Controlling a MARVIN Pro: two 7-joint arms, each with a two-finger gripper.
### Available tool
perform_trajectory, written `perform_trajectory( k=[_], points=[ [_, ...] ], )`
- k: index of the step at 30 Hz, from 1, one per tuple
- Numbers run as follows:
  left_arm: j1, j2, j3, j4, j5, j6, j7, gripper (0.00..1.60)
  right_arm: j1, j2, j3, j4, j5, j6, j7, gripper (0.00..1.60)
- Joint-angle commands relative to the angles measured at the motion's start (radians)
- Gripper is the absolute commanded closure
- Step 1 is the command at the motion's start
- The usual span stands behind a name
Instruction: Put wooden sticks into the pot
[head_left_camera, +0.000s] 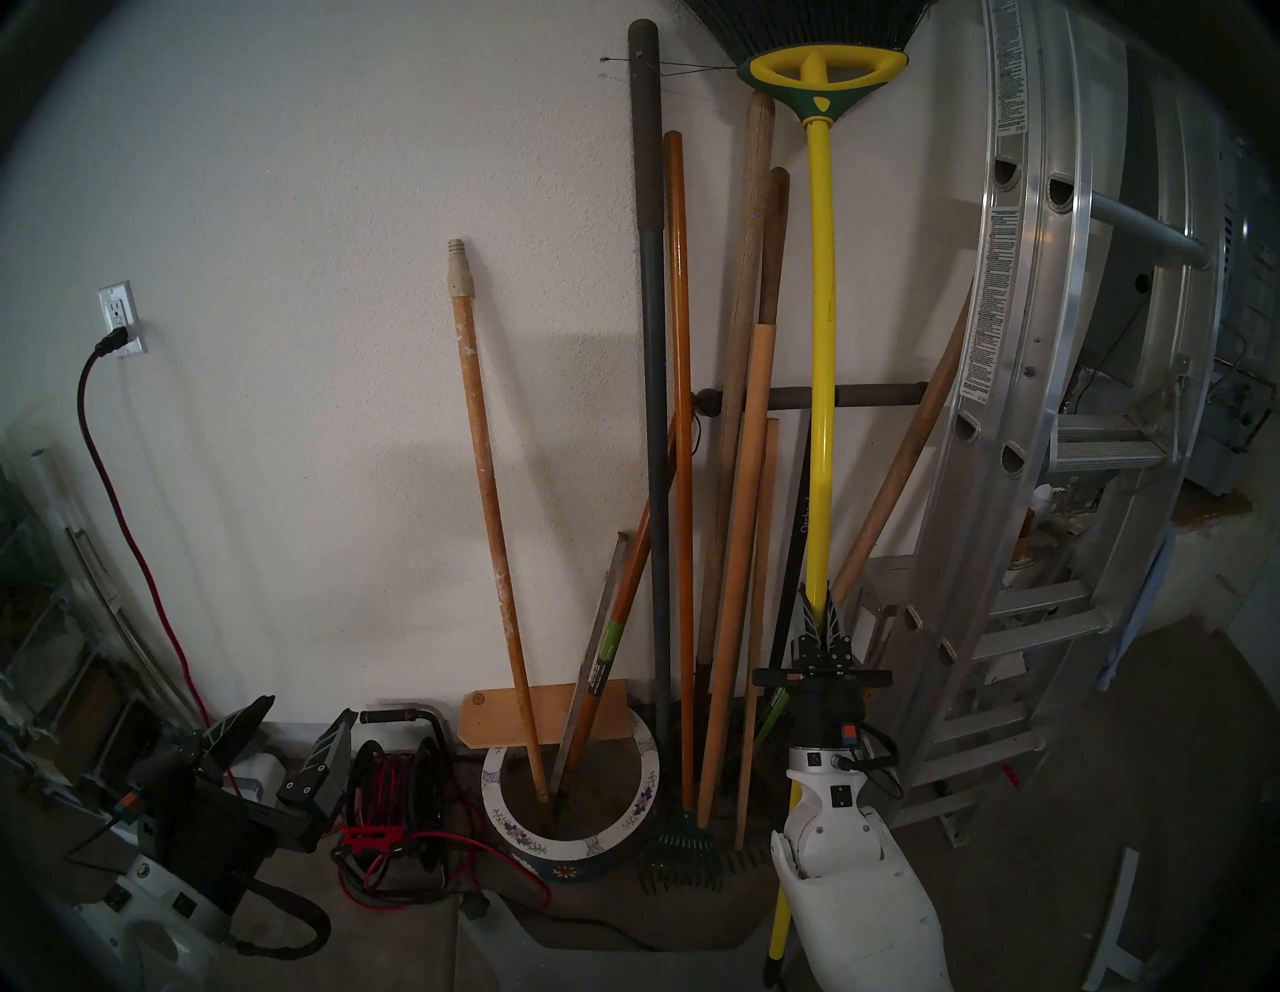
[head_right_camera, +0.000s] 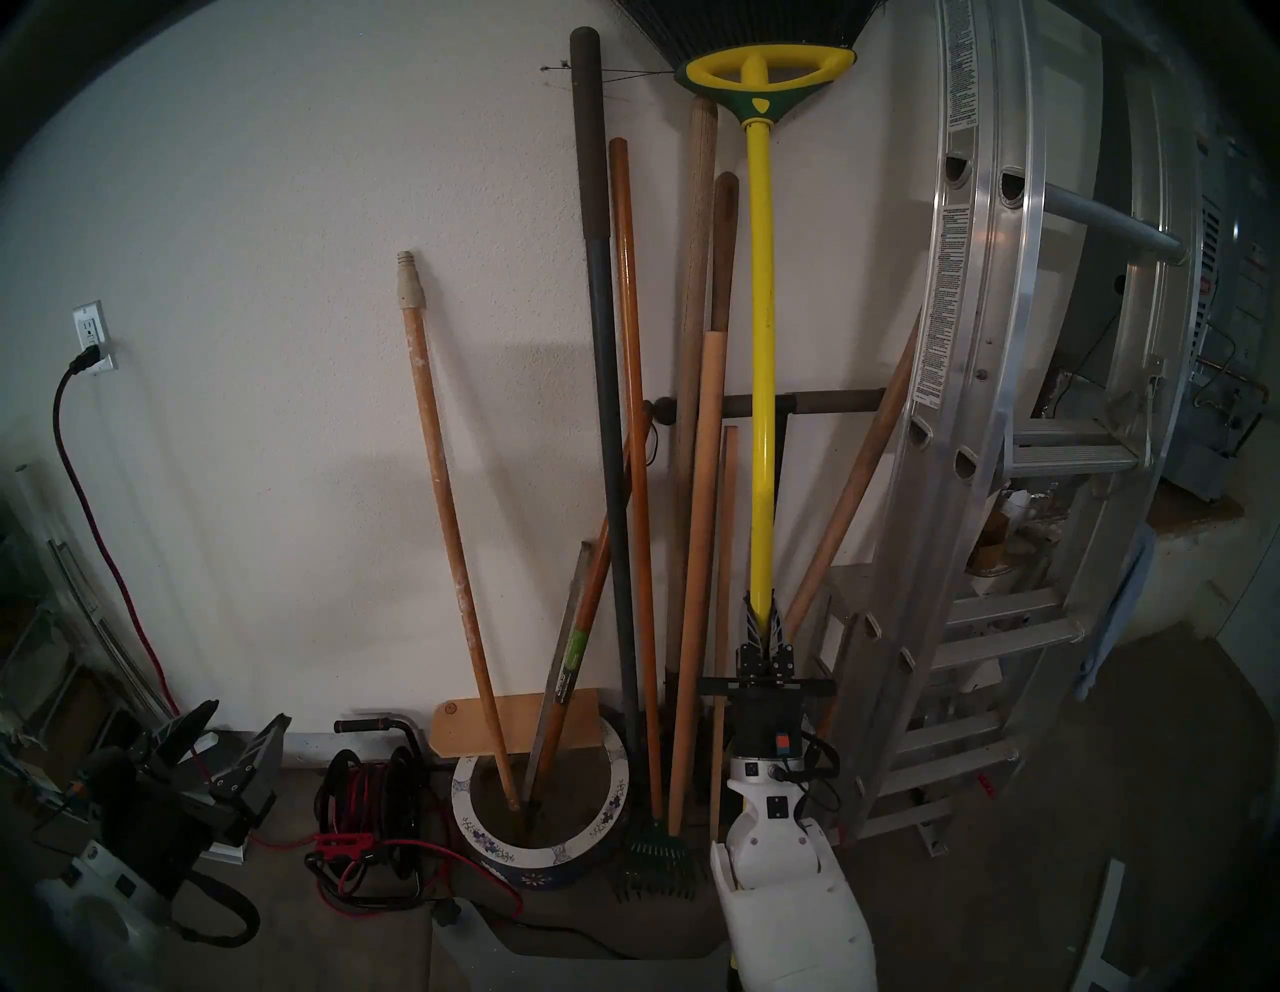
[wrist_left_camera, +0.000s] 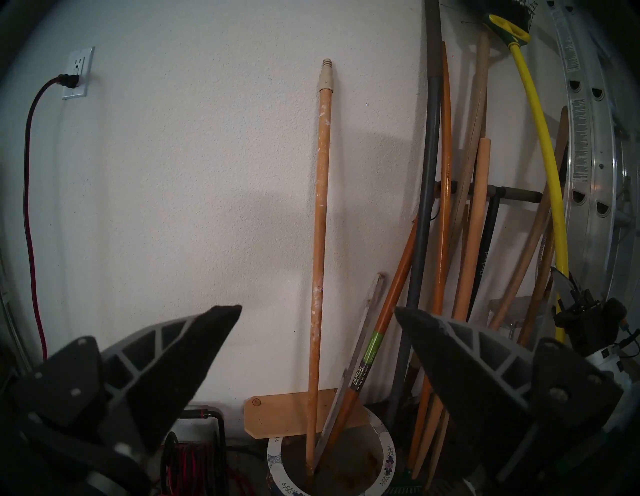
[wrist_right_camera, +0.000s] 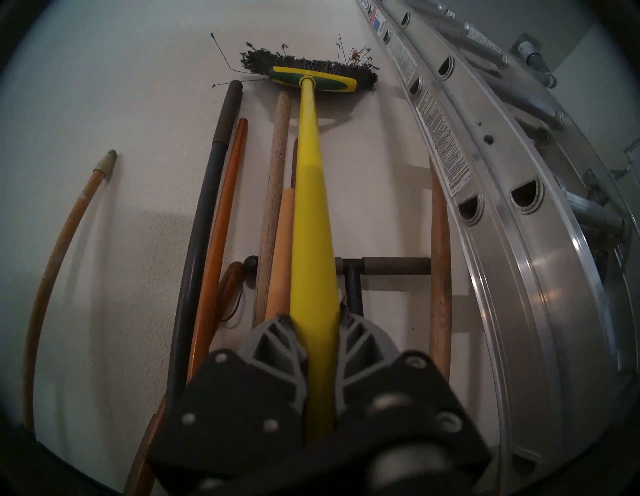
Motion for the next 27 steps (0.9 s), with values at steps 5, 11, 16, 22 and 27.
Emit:
perform_trajectory(
  k=[5, 11, 16, 22, 27],
  points=[
    [0.007, -0.022, -0.009, -0.008, -0.004, -0.002, -0.024, 0.0, -0.021, 0.015, -0.075, -0.152, -0.02, -0.002, 0.001, 1.6],
    [0.007, -0.031, -0.015, -0.008, -0.007, -0.001, -0.039, 0.0, -0.008, 0.023, -0.107, -0.179, -0.028, 0.033, 0.006, 1.6],
    [0.007, -0.04, -0.019, -0.008, -0.009, 0.0, -0.052, 0.0, 0.002, 0.028, -0.129, -0.222, -0.034, 0.088, 0.02, 1.6],
    [0.007, -0.05, -0.024, -0.008, -0.011, 0.002, -0.067, 0.0, 0.01, 0.041, -0.174, -0.277, -0.035, 0.205, 0.048, 1.6],
    [0.007, -0.059, -0.029, -0.008, -0.012, 0.004, -0.08, 0.0, 0.029, 0.05, -0.213, -0.3, -0.005, 0.307, 0.061, 1.6]
  ],
)
